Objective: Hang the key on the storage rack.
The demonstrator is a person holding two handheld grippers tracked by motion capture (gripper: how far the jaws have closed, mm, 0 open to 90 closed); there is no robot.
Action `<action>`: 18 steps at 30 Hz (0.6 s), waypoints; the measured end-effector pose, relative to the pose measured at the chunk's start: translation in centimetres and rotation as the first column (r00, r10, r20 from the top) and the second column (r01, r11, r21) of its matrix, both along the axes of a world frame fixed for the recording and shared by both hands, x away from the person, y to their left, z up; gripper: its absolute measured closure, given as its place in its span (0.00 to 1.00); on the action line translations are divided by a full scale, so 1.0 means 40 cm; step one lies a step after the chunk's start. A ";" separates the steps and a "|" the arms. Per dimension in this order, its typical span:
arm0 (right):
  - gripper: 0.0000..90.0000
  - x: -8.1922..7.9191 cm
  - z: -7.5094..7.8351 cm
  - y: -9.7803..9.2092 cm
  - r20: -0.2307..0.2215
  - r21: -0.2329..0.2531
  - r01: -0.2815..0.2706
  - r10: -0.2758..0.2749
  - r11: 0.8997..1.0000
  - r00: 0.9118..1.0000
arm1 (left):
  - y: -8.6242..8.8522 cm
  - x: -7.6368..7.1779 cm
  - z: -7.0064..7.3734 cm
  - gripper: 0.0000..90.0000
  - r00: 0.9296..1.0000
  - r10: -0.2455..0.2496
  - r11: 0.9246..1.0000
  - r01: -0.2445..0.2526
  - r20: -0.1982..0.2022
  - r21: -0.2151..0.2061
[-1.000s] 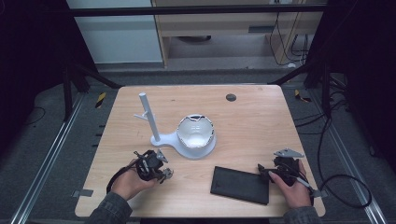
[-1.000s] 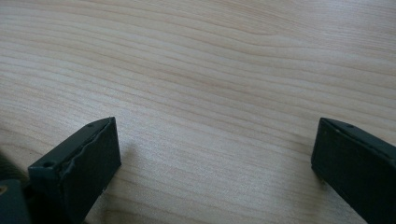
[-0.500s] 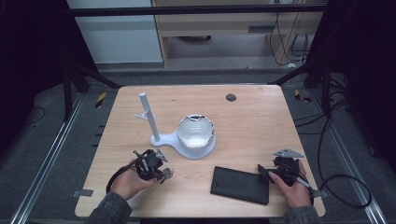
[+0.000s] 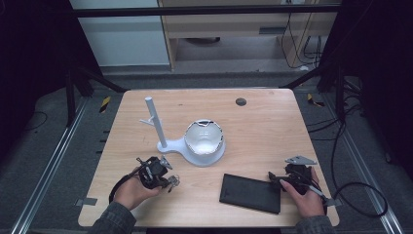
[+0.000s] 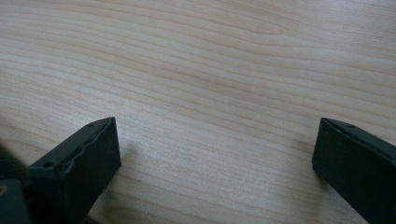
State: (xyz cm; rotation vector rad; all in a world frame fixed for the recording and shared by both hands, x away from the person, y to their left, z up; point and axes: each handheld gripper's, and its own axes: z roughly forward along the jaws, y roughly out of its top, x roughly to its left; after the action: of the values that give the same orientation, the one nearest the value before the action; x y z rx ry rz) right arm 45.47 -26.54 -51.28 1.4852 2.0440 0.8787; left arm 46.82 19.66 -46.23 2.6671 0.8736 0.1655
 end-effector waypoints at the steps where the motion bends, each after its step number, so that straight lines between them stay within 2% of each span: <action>1: 0.01 0.000 0.000 0.000 0.000 0.000 0.000 0.000 1.000 1.000 | 0.001 0.000 0.003 0.92 1.000 0.002 1.000 -0.002 0.004 0.000; 5: 0.01 0.000 0.000 0.000 0.000 0.000 0.000 0.000 1.000 1.000 | 0.006 -0.001 0.016 0.92 1.000 0.010 0.999 -0.010 0.002 -0.031; 8: 0.01 0.000 0.000 0.000 0.000 0.000 0.000 0.000 1.000 1.000 | 0.008 -0.001 0.023 0.93 1.000 0.008 1.000 -0.007 0.025 -0.011; 9: 0.01 0.000 0.000 0.000 0.000 0.000 -0.001 0.001 1.000 1.000 | 0.011 0.001 0.024 1.00 1.000 0.013 1.000 -0.013 0.026 -0.008; 13: 0.01 0.000 0.000 0.000 -0.002 0.001 0.000 0.000 1.000 1.000 | 0.013 0.003 0.012 1.00 1.000 0.009 1.000 -0.009 0.003 -0.008; 18: 0.01 0.000 0.000 0.000 -0.002 0.002 0.000 0.000 1.000 1.000 | 0.009 0.001 0.017 1.00 1.000 0.010 1.000 -0.010 0.023 -0.008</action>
State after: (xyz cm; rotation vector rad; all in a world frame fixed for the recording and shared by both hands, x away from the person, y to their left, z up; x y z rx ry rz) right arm 45.46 -26.53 -51.28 1.4880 2.0451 0.8800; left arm 46.85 20.04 -45.53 2.6490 0.8784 0.1948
